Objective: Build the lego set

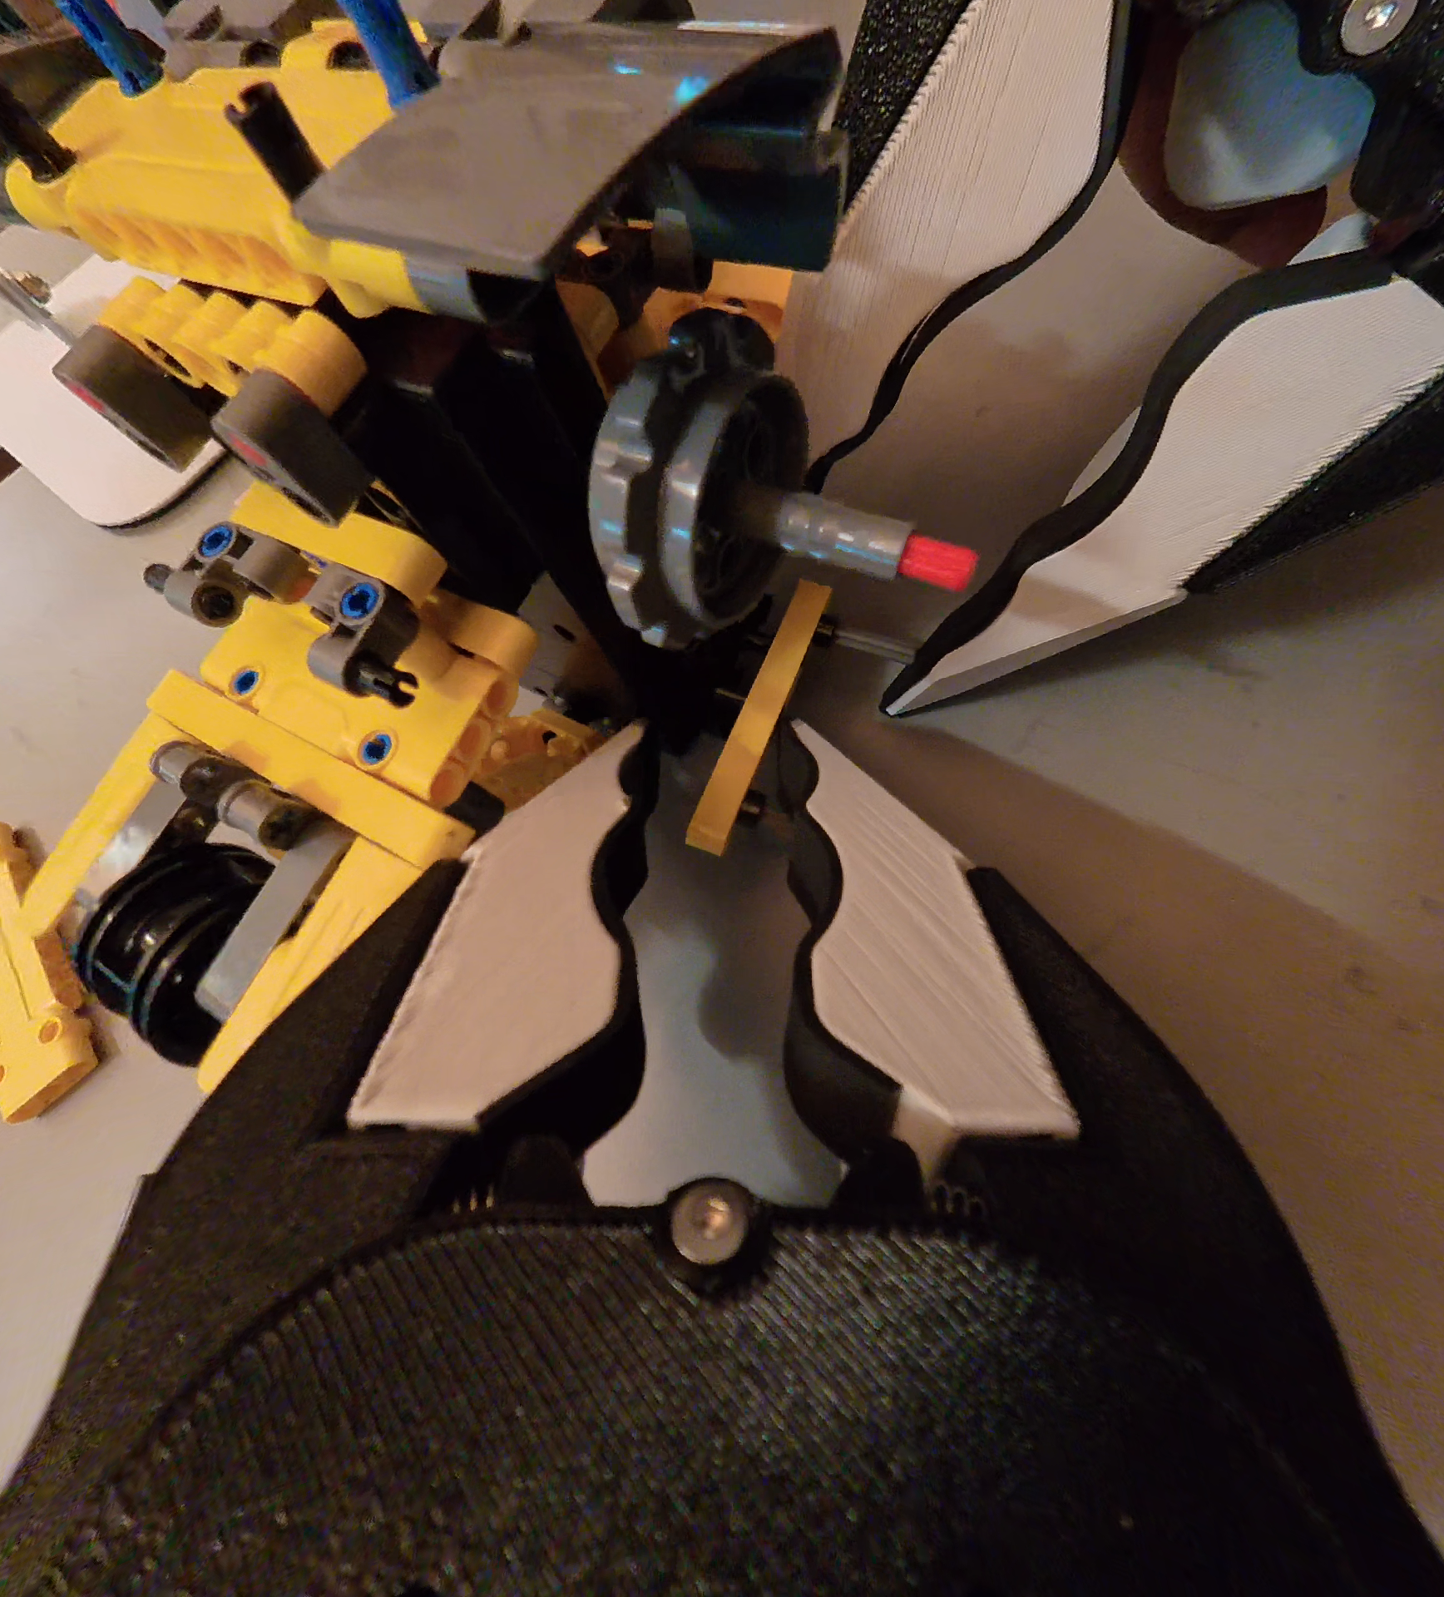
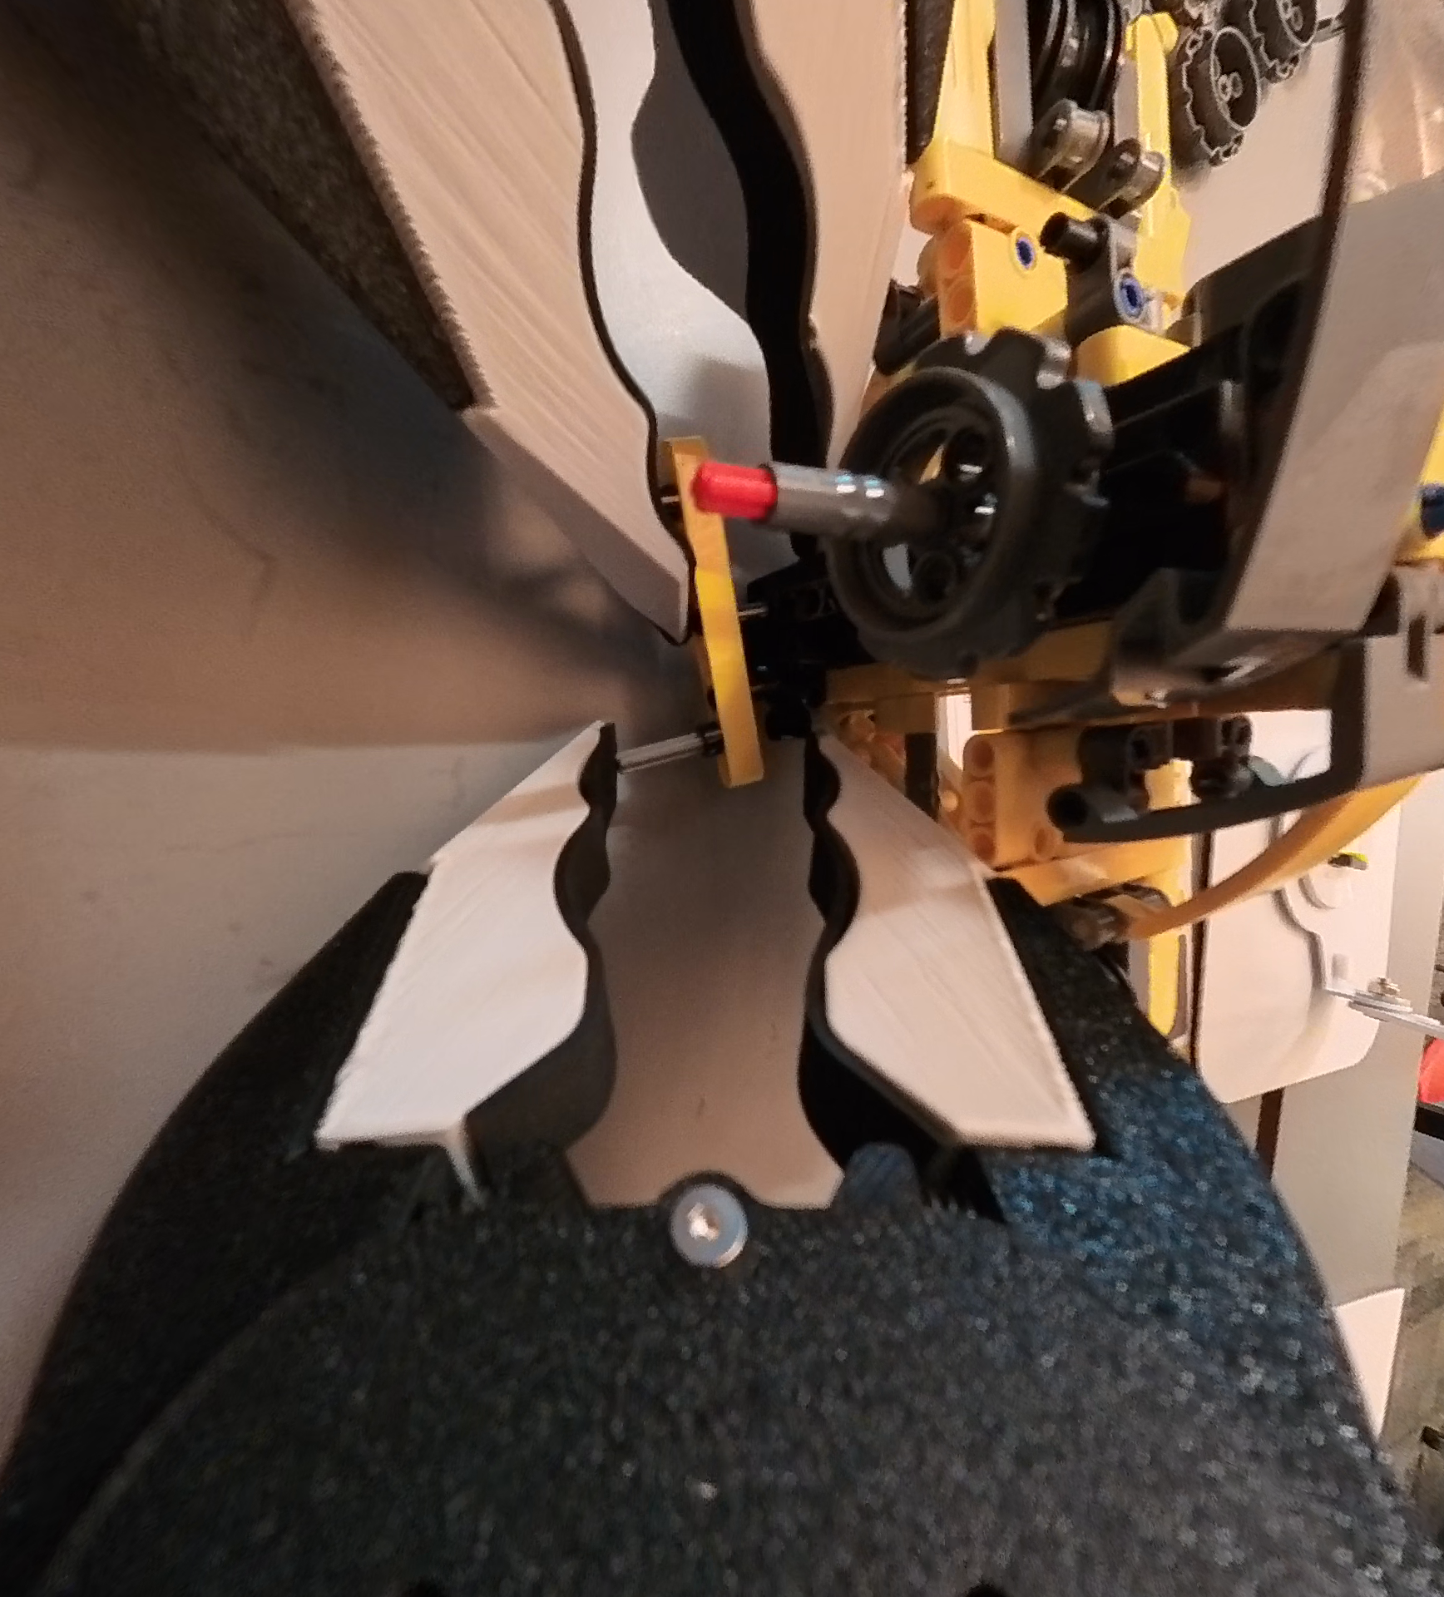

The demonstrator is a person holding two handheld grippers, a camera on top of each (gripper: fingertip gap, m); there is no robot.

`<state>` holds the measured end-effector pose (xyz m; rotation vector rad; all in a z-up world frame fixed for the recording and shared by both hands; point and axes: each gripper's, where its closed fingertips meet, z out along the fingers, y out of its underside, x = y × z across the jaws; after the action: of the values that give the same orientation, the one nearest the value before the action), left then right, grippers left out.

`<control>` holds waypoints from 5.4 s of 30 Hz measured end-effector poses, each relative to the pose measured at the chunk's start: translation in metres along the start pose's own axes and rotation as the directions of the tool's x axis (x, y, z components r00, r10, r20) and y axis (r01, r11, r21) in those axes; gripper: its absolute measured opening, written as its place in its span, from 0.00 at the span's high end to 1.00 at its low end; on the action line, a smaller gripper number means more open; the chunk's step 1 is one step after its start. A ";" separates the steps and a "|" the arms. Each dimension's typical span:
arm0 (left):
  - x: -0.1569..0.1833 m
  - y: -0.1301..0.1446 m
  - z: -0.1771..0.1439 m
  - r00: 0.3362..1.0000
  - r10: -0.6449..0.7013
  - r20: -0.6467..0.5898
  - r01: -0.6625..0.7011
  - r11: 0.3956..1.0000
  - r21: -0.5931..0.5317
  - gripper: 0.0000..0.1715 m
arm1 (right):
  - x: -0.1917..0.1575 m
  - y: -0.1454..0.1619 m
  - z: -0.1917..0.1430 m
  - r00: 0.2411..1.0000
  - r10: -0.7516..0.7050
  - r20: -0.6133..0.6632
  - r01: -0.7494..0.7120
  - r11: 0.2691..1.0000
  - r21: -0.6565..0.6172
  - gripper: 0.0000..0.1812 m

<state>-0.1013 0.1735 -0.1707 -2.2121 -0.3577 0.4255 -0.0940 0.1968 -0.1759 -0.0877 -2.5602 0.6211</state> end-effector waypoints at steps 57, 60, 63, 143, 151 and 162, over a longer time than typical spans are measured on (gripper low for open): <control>0.028 0.010 -0.063 0.963 -0.120 -0.239 0.153 0.981 0.123 0.97 | 0.003 -0.013 -0.069 0.849 0.525 -0.065 -0.443 0.772 0.455 0.76; 0.027 0.008 -0.066 0.948 -0.156 -0.277 0.201 0.969 0.143 0.97 | 0.028 0.006 -0.079 0.787 0.574 -0.225 -0.427 0.771 0.473 0.71; 0.022 0.005 -0.071 0.932 -0.197 -0.305 0.257 0.951 0.171 0.97 | 0.042 0.026 -0.078 0.771 0.486 -0.413 -0.349 0.863 0.364 0.66; 0.077 -0.054 -0.090 0.664 -0.377 -0.646 0.492 0.871 -0.003 0.97 | -0.030 -0.067 -0.099 0.587 -0.534 -0.608 0.495 0.831 -0.252 0.89; 0.069 -0.064 -0.101 0.680 -0.289 -0.673 0.496 0.858 0.132 0.74 | -0.021 -0.056 -0.110 0.626 -0.496 -0.602 0.425 0.864 -0.271 0.96; 0.050 -0.051 -0.080 0.885 -0.167 -0.435 0.321 0.895 0.310 0.71 | -0.025 -0.020 -0.099 0.950 0.148 -0.274 -0.180 0.979 -0.095 0.96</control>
<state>-0.0284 0.1695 -0.0917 -1.7872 -0.3037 -0.1005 -0.0232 0.2151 -0.1025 -0.4023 -2.3401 0.4798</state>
